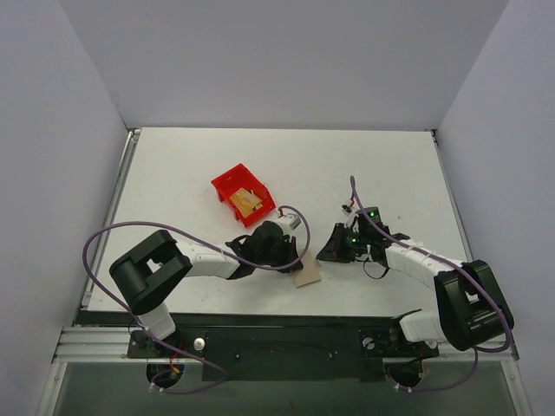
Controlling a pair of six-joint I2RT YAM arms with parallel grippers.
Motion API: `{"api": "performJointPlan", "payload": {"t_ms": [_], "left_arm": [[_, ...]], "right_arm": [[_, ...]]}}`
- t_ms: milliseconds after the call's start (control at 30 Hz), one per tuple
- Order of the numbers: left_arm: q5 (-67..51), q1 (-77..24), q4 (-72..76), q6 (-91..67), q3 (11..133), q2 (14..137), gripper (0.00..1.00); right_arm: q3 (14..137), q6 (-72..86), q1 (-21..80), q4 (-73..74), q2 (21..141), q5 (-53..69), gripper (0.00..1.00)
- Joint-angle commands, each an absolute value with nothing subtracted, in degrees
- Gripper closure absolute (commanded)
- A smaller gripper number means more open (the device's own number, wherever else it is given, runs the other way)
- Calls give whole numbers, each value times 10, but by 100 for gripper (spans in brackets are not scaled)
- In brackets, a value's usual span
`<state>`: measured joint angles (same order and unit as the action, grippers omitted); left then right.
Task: Put the credit cards into the card holder
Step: Close the card holder at the center of the board.
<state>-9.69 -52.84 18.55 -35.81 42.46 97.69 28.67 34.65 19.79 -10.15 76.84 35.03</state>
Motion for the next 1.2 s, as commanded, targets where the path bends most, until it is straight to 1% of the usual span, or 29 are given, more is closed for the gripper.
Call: {"api": "performJointPlan", "payload": {"t_ms": [0,967,1167], "left_arm": [[-103,-530,199,-361,427,983,96],[-100,-529,197,-364,424,982,96],[-101,-529,197,-364,426,983,96]], "right_arm": [[293,346,199,-123,784,372,93],[316,359,248,-149,832,381,93],[317,357,254,-145,832,380,92]]}}
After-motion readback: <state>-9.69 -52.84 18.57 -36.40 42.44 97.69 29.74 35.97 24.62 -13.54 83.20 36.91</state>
